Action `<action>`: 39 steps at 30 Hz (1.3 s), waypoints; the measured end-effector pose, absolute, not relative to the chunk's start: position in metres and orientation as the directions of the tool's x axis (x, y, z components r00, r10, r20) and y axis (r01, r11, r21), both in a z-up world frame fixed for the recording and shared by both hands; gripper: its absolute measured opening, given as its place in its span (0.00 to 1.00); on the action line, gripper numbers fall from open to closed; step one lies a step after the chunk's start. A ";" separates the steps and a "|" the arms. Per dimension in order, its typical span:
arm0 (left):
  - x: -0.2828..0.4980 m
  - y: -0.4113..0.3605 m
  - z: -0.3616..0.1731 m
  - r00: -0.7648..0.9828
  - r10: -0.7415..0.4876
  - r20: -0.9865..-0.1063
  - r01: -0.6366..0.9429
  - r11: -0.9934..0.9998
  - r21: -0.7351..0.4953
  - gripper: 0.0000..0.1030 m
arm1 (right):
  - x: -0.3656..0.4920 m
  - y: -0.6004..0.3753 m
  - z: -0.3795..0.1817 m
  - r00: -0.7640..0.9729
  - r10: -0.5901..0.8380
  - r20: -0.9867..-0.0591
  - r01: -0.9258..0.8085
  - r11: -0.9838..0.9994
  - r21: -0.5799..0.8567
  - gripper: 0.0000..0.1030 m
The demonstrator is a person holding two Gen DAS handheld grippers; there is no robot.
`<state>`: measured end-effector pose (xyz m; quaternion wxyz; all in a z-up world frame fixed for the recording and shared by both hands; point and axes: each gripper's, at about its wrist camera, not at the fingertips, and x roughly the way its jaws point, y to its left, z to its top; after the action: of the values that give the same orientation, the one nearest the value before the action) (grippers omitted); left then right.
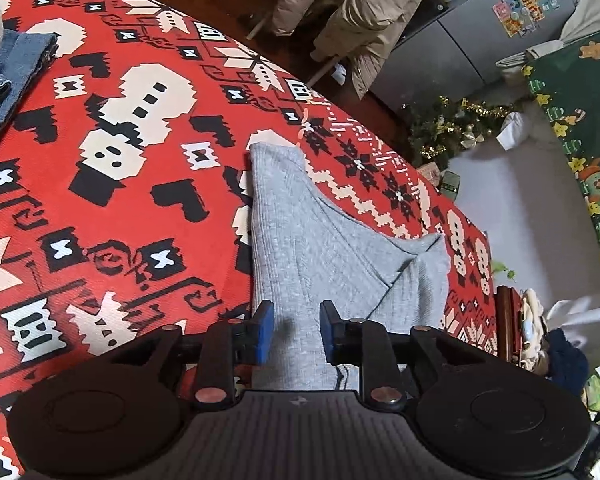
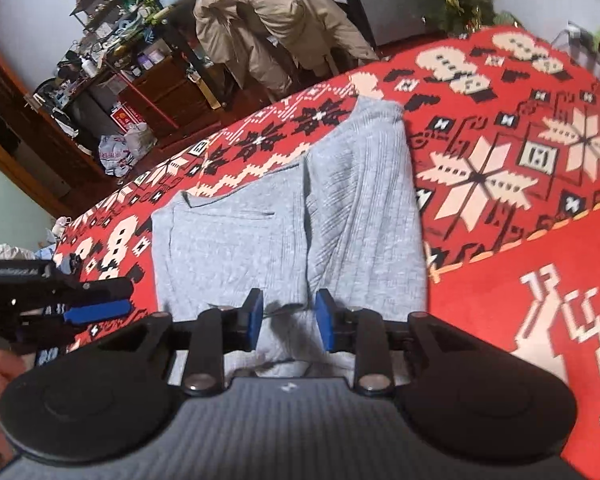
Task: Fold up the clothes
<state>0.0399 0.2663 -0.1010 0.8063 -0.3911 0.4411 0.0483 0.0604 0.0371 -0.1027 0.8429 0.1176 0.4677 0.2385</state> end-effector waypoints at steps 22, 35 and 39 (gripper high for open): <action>0.036 0.281 -0.099 0.631 -0.267 -0.729 -0.442 0.648 -0.620 0.23 | 0.082 0.067 -0.083 0.460 0.472 -0.752 -0.293 0.880 0.374 0.16; 0.037 0.282 -0.104 0.615 -0.269 -0.741 -0.461 0.641 -0.614 0.23 | 0.075 0.056 -0.085 0.435 0.508 -0.743 -0.279 0.861 0.425 0.04; 0.037 0.283 -0.104 0.614 -0.271 -0.741 -0.465 0.634 -0.618 0.23 | 0.078 0.068 -0.078 0.423 0.541 -0.727 -0.299 0.841 0.451 0.02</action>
<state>0.0370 0.2831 -0.1044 0.7924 -0.4235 0.4348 0.0613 0.0782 0.0678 -0.0779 0.8338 0.1275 0.4746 0.2517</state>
